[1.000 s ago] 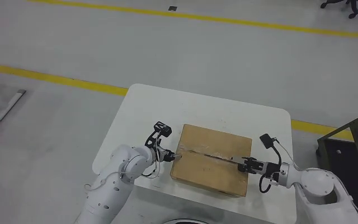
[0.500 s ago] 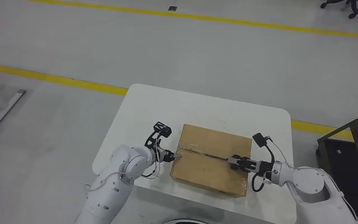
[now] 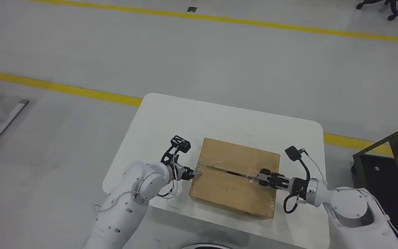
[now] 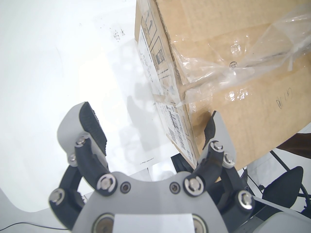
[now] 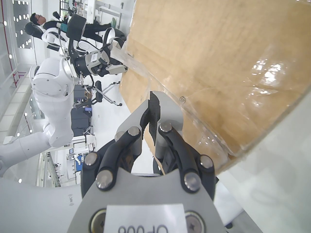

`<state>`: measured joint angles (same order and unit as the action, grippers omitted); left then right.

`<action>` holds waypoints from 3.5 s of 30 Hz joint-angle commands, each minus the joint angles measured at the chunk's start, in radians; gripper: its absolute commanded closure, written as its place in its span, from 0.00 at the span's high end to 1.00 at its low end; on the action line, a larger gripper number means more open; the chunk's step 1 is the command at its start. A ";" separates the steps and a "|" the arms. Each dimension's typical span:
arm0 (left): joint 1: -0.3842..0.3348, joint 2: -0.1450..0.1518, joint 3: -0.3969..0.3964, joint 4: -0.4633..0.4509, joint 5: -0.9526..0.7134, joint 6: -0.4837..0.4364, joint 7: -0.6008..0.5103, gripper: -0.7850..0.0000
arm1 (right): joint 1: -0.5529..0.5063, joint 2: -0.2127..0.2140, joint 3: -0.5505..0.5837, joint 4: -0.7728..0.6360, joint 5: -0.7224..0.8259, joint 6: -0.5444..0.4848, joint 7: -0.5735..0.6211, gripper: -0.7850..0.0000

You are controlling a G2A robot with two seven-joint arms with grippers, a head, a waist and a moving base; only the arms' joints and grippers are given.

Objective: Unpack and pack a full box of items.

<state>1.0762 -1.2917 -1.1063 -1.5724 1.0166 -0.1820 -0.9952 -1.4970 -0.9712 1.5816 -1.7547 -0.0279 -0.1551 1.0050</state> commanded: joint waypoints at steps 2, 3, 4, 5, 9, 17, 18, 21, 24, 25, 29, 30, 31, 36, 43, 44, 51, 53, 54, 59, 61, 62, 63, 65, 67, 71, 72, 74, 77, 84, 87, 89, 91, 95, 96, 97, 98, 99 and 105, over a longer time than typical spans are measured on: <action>-0.004 0.000 0.002 0.004 -0.004 -0.001 0.001 1.00 | -0.017 0.005 0.026 -0.011 0.002 -0.005 0.013 0.00; -0.006 0.001 0.003 0.005 -0.005 -0.001 0.003 1.00 | -0.026 0.007 0.040 -0.018 0.015 -0.004 0.022 0.00; -0.007 0.001 0.003 0.006 -0.005 -0.002 0.004 1.00 | -0.035 0.008 0.053 -0.023 0.035 -0.002 0.029 0.00; -0.008 0.001 0.004 0.007 -0.005 -0.002 0.004 1.00 | -0.041 0.009 0.061 -0.027 0.049 0.000 0.038 0.00; -0.010 0.003 0.005 0.010 -0.009 0.001 0.005 1.00 | -0.077 0.017 0.115 -0.065 0.110 -0.002 0.094 0.00; -0.012 0.005 0.011 0.012 -0.008 0.001 0.004 1.00 | -0.117 0.027 0.168 -0.116 0.173 0.016 0.170 0.00; -0.012 0.005 0.012 0.012 -0.008 0.001 0.004 1.00 | -0.118 0.029 0.172 -0.117 0.172 0.019 0.173 0.00; -0.012 0.007 0.013 0.012 -0.006 0.004 0.005 1.00 | -0.125 0.033 0.177 -0.116 0.108 -0.005 0.158 0.00; -0.010 0.008 0.014 0.009 -0.006 0.007 0.006 1.00 | -0.127 0.036 0.184 -0.115 0.064 -0.034 0.138 0.00; -0.009 0.008 0.013 0.008 -0.006 0.008 0.007 1.00 | -0.132 0.036 0.181 -0.112 0.068 -0.045 0.131 0.00; -0.007 0.010 0.014 0.006 -0.007 0.010 0.006 1.00 | -0.132 0.039 0.215 -0.144 -0.017 -0.181 0.070 0.00; -0.007 0.010 0.014 0.005 -0.005 0.010 0.007 1.00 | -0.150 0.038 0.215 -0.158 -0.045 -0.237 0.031 0.00; -0.007 0.011 0.015 0.005 -0.004 0.010 0.007 1.00 | -0.158 0.037 0.217 -0.163 -0.052 -0.263 0.012 0.00; -0.008 0.012 0.019 0.006 -0.008 0.008 0.009 1.00 | -0.205 0.035 0.229 -0.208 -0.173 -0.455 -0.089 0.00; -0.010 0.014 0.018 0.009 -0.010 0.013 0.012 1.00 | -0.256 0.029 0.214 -0.263 -0.431 -0.547 -0.247 0.00; -0.010 0.014 0.017 0.009 -0.011 0.014 0.012 1.00 | -0.262 0.028 0.215 -0.268 -0.461 -0.551 -0.263 0.00; -0.011 0.017 0.018 0.010 -0.016 0.013 0.012 1.00 | -0.309 0.024 0.239 -0.301 -0.636 -0.570 -0.379 0.00; -0.013 0.017 0.020 0.012 -0.017 0.012 0.013 1.00 | -0.309 0.024 0.239 -0.301 -0.636 -0.570 -0.379 0.00; -0.014 0.017 0.022 0.013 -0.018 0.011 0.013 1.00 | -0.309 0.024 0.239 -0.301 -0.636 -0.570 -0.379 0.00; -0.019 0.017 0.027 0.017 -0.021 0.009 0.017 1.00 | -0.309 0.024 0.239 -0.301 -0.636 -0.570 -0.379 0.00; -0.019 0.018 0.028 0.018 -0.024 0.009 0.019 1.00 | -0.305 0.024 0.236 -0.315 -0.667 -0.569 -0.386 0.00; -0.020 0.018 0.028 0.018 -0.024 0.009 0.019 1.00 | -0.302 0.025 0.235 -0.326 -0.694 -0.573 -0.390 0.00; -0.020 0.018 0.028 0.018 -0.025 0.009 0.019 1.00 | -0.298 0.025 0.236 -0.340 -0.745 -0.576 -0.405 0.00; -0.019 0.019 0.027 0.019 -0.025 0.009 0.020 1.00 | -0.299 0.024 0.237 -0.369 -0.897 -0.580 -0.449 0.00; -0.019 0.020 0.025 0.018 -0.028 0.009 0.021 1.00 | -0.313 0.020 0.220 -0.384 -1.021 -0.569 -0.534 0.00; -0.018 0.022 0.024 0.016 -0.028 0.011 0.018 1.00 | -0.351 0.017 0.204 -0.398 -1.270 -0.544 -0.689 0.00; -0.018 0.022 0.023 0.016 -0.028 0.011 0.018 1.00 | -0.362 0.017 0.201 -0.396 -1.321 -0.540 -0.724 0.00; -0.019 0.023 0.024 0.015 -0.029 0.010 0.018 1.00 | -0.384 0.017 0.197 -0.391 -1.397 -0.535 -0.783 0.00; -0.021 0.023 0.024 0.016 -0.030 0.009 0.017 1.00 | -0.410 0.018 0.201 -0.371 -1.468 -0.537 -0.853 0.00; -0.027 0.024 0.031 0.018 -0.037 0.002 0.014 1.00 | -0.425 0.021 0.197 -0.339 -1.596 -0.526 -0.928 0.00; -0.028 0.025 0.032 0.019 -0.039 0.003 0.015 1.00 | -0.431 0.022 0.188 -0.338 -1.651 -0.512 -0.949 0.00; -0.028 0.025 0.033 0.019 -0.039 0.005 0.015 1.00 | -0.436 0.023 0.181 -0.342 -1.694 -0.506 -0.959 0.00; -0.027 0.026 0.033 0.017 -0.039 0.007 0.016 1.00 | -0.441 0.024 0.171 -0.344 -1.732 -0.495 -0.971 0.00; -0.025 0.028 0.032 0.010 -0.038 0.011 0.016 1.00 | -0.444 0.025 0.150 -0.347 -1.811 -0.468 -0.988 0.00; -0.024 0.028 0.031 0.008 -0.038 0.013 0.016 1.00 | -0.443 0.025 0.147 -0.349 -1.832 -0.461 -0.991 0.00; -0.023 0.029 0.030 0.006 -0.038 0.013 0.015 1.00 | -0.444 0.025 0.144 -0.352 -1.852 -0.450 -0.994 0.00; -0.022 0.029 0.030 0.004 -0.037 0.013 0.015 1.00 | -0.446 0.025 0.140 -0.352 -1.862 -0.442 -1.001 0.00; -0.021 0.030 0.029 0.002 -0.037 0.013 0.015 1.00 | -0.448 0.025 0.139 -0.353 -1.871 -0.437 -1.005 0.00; -0.017 0.032 0.027 -0.008 -0.036 0.016 0.014 1.00 | -0.453 0.026 0.122 -0.359 -1.955 -0.409 -1.009 0.00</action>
<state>1.0589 -1.2596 -1.0796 -1.5792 0.9805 -0.1660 -0.9810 -1.9497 -0.9450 1.7065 -2.1141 -1.9769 -0.5670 -0.0028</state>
